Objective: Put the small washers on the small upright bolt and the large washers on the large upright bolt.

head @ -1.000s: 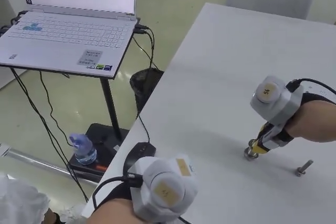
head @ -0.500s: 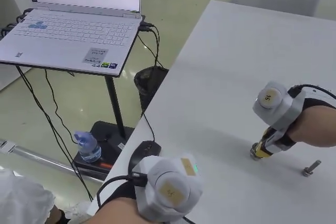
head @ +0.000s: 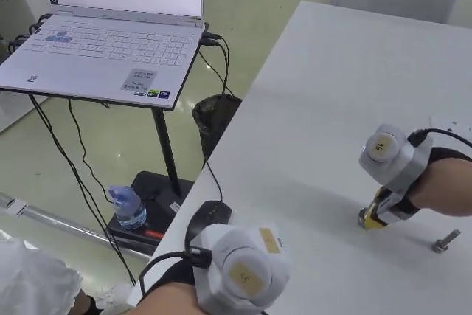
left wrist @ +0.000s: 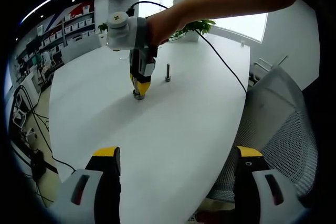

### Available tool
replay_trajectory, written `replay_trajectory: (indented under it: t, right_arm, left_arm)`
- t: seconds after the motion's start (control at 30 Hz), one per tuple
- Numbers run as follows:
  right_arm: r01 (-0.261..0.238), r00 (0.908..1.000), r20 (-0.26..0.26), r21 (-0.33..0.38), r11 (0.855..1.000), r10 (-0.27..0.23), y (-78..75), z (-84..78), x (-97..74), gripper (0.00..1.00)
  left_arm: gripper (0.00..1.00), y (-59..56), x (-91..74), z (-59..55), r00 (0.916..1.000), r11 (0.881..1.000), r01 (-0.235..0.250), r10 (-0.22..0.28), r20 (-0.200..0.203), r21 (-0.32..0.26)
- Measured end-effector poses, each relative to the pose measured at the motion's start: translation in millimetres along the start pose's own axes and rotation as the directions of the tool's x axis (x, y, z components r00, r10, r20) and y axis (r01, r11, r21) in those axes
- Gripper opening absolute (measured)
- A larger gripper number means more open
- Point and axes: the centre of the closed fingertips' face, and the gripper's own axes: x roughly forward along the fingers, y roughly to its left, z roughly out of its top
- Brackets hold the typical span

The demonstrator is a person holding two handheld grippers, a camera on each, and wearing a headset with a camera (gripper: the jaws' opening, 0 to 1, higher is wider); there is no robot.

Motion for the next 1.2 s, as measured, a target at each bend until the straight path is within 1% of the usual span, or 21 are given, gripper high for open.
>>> replay_trajectory:
  t: [0.3, 0.4, 0.57, 0.77, 0.97, 1.03, 1.1, 1.2]
  right_arm:
    - [-0.001, 1.0000, -0.001, 0.002, 1.000, 0.001, 1.2, 0.0, -1.2, 0.23]
    - [-0.002, 1.0000, 0.000, -0.005, 1.000, 0.002, -1.6, -0.1, 0.5, 0.23]
    - [-0.005, 0.9999, 0.011, 0.012, 1.000, 0.005, -3.0, 0.4, 1.3, 0.24]
    - [0.007, 0.9997, 0.023, 0.007, 1.000, -0.007, -3.0, 1.2, 0.9, 0.34]
    - [0.013, 0.9983, 0.057, -0.009, 1.000, -0.013, 0.5, 4.7, -8.6, 0.35]
    - [0.020, 0.9976, 0.066, -0.018, 1.000, -0.019, 0.4, 4.7, -12.6, 0.37]
    - [0.029, 0.9961, 0.084, -0.022, 0.999, -0.027, -0.8, 4.8, -19.5, 0.37]
    - [0.035, 0.9913, 0.128, -0.010, 0.999, -0.033, -2.3, 6.0, -32.9, 0.38]
  left_arm:
    - [0.88, -0.3, 0.6, 2.6, 1.0000, 1.000, 0.006, -0.006, 0.001, 0.002]
    - [0.88, -0.5, 0.9, 2.8, 1.0000, 1.000, 0.006, -0.006, -0.001, 0.002]
    - [0.88, -1.2, 0.8, 2.9, 1.0000, 1.000, 0.005, -0.005, 0.000, -0.001]
    - [0.88, -2.2, 0.2, 2.5, 1.0000, 1.000, 0.003, -0.003, 0.001, -0.001]
    - [0.89, -0.4, 0.4, 4.0, 1.0000, 1.000, -0.005, 0.005, 0.005, -0.002]
    - [0.89, 0.8, 0.3, 4.9, 0.9999, 1.000, -0.010, 0.010, 0.009, -0.004]
    - [0.90, 1.4, 0.3, 6.3, 0.9998, 1.000, -0.014, 0.014, 0.011, 0.000]
    - [0.90, 1.7, 0.7, 7.3, 0.9998, 1.000, -0.018, 0.018, 0.011, 0.000]
